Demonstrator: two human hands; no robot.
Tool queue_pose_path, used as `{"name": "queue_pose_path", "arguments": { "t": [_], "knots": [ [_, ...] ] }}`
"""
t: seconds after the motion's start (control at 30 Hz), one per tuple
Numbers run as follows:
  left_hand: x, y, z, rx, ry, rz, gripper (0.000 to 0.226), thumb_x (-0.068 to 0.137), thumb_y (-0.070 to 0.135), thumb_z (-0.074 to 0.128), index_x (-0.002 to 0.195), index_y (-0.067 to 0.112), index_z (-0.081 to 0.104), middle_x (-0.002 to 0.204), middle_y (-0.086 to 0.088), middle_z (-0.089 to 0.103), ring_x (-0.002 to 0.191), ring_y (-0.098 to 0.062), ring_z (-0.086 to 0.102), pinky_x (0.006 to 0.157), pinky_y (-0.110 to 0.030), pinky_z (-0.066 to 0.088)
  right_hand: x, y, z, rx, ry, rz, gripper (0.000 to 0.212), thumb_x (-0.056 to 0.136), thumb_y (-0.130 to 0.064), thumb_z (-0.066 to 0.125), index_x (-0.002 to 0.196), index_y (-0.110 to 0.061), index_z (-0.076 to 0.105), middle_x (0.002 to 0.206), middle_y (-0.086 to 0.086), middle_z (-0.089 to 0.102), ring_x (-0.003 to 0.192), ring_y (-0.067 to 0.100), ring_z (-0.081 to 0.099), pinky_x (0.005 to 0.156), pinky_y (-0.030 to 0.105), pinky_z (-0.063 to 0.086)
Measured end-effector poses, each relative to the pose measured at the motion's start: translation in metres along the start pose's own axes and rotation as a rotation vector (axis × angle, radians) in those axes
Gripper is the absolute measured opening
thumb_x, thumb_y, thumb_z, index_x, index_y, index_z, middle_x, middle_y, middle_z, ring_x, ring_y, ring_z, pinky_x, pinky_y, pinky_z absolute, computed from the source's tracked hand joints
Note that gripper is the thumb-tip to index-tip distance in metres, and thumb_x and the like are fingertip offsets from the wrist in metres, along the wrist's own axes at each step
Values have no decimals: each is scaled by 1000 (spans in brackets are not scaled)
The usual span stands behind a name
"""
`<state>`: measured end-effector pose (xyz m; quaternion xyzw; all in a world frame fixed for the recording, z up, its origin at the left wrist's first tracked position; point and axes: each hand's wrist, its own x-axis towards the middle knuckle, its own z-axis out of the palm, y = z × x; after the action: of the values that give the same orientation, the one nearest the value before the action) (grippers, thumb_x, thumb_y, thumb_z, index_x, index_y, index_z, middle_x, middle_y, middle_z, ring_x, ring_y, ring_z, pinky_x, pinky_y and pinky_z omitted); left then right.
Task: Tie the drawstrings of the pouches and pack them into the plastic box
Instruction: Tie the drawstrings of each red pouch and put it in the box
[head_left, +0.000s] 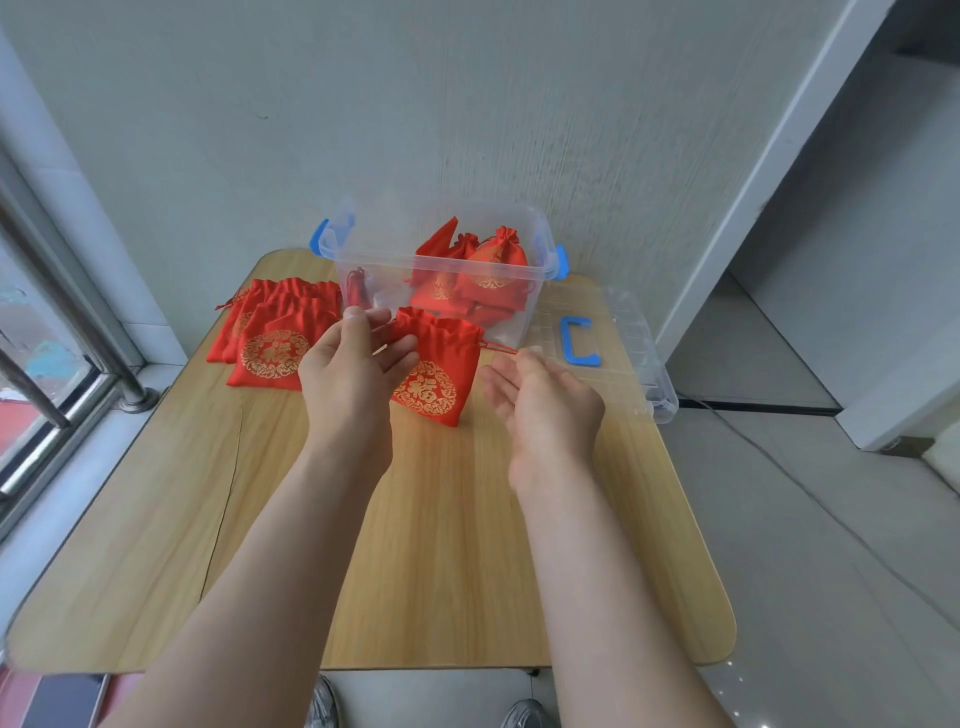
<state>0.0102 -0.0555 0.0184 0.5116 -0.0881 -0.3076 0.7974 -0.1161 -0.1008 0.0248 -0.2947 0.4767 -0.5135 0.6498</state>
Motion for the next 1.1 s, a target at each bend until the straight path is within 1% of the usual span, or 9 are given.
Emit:
{"name": "queue_pose_path", "arguments": {
  "t": [0.17,0.27,0.33,0.43,0.7,0.77,0.83,0.97,1.1],
  "knots": [
    [-2,2,2,-55,66,-73,29,109,23,51,110,10,77,97,-6,76,78,-18,73,74,-30,61,5,2,3,-1,17,-76,24,112,-20,53,112,-2,68,98,14,80,89,19,81,85,33,65],
    [-1,0,2,-92,64,-125,28,109,22,50,111,11,76,89,-1,74,71,-14,67,69,-29,59,5,3,4,-18,41,-107,29,114,-28,48,99,-13,67,97,6,81,88,13,80,81,31,61],
    [0,-2,1,-93,78,-144,29,111,22,48,105,14,75,81,4,71,64,-9,61,65,-27,56,4,0,4,7,70,-73,33,115,-33,43,98,-15,65,95,2,81,85,11,80,76,28,56],
    [1,-5,0,-75,113,-161,33,113,23,46,99,17,74,73,8,68,58,-6,55,66,-26,56,4,-3,1,140,94,69,32,115,-37,43,101,-15,61,99,6,79,87,17,79,75,27,58],
    [7,2,-5,-250,173,-255,31,114,20,42,100,10,68,74,0,62,83,-19,74,83,-38,64,0,-11,1,352,90,183,28,116,-30,39,101,-12,54,104,13,72,101,31,79,97,44,61],
    [11,3,-7,-313,205,-267,28,113,15,42,98,6,64,76,-2,56,76,-19,76,78,-40,67,1,-12,0,383,100,190,27,116,-28,39,109,-7,54,105,14,68,95,32,80,89,45,65],
    [14,3,-9,-328,236,-270,27,111,13,43,95,6,63,75,-2,51,59,-14,68,69,-36,66,2,-13,-1,402,121,203,27,116,-27,40,114,-4,54,98,11,62,84,29,81,80,42,67],
    [14,4,-8,-265,252,-259,32,111,13,40,89,8,64,68,1,45,44,-10,45,54,-26,56,7,-11,-3,277,163,174,33,115,-28,43,93,-8,56,76,2,54,56,12,69,59,26,61],
    [8,3,-4,-202,241,-187,31,108,7,40,88,9,64,67,1,44,44,-10,42,49,-24,49,13,-6,-7,96,179,85,33,114,-29,46,90,-12,60,69,-1,52,48,9,50,51,24,50]
  ]
}}
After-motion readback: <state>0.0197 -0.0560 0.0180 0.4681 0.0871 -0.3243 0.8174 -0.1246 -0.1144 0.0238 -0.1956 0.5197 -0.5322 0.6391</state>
